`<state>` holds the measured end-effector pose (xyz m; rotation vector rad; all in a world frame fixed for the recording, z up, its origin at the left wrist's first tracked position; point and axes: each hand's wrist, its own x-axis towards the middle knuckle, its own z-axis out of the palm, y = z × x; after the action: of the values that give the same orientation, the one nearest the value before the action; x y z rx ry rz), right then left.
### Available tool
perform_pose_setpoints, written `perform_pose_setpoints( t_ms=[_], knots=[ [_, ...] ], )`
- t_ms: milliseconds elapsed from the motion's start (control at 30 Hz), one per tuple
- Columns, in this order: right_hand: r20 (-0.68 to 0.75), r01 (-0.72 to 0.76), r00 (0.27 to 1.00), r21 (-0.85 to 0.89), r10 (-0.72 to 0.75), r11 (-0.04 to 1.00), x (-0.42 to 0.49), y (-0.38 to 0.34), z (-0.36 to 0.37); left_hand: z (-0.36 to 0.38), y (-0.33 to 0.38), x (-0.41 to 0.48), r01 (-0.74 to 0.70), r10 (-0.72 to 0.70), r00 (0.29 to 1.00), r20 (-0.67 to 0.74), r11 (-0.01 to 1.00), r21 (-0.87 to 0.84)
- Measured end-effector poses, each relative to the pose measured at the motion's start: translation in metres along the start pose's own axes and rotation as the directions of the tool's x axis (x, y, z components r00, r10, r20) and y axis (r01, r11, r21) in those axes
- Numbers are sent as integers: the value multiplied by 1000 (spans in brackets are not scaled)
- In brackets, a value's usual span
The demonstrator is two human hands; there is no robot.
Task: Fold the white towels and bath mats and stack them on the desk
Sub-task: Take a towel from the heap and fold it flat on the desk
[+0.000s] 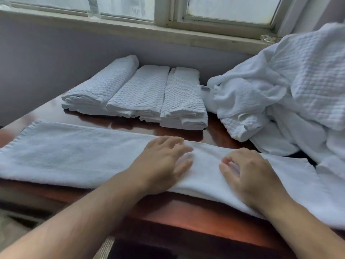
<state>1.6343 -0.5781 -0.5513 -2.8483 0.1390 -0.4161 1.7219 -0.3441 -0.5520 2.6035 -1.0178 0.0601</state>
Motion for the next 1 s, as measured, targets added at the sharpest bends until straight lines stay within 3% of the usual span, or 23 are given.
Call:
perform_pose_setpoints(
  t_ms=[167, 267, 433, 533, 667, 800, 1000],
  knots=[
    [294, -85, 952, -23, 88, 996, -23, 48, -15, 10, -2, -1, -50, 23, 979, 203, 991, 126],
    [341, -120, 932, -21, 119, 993, -21, 62, -21, 8, -2, -3, -70, 31, 965, 259, 987, 144],
    [331, -86, 939, -37, 93, 996, -17, 68, -18, 9, 16, 5, 3, -29, 968, 249, 995, 102],
    [327, -57, 943, -25, 62, 998, -16, 73, -19, 13, 36, 5, -103, 106, 971, 212, 994, -22],
    [220, -38, 975, 23, 32, 999, -20, 73, -19, 1, 32, -9, -209, 223, 974, 29, 945, -252],
    [70, 3, 998, 71, -8, 997, -25, 64, -22, -10, 3, -33, -262, 262, 965, -14, 961, -92],
    [-23, 279, 959, 236, -282, 931, -34, 3, -22, -21, -1, -34, -158, 152, 987, -51, 979, -133]
  ],
)
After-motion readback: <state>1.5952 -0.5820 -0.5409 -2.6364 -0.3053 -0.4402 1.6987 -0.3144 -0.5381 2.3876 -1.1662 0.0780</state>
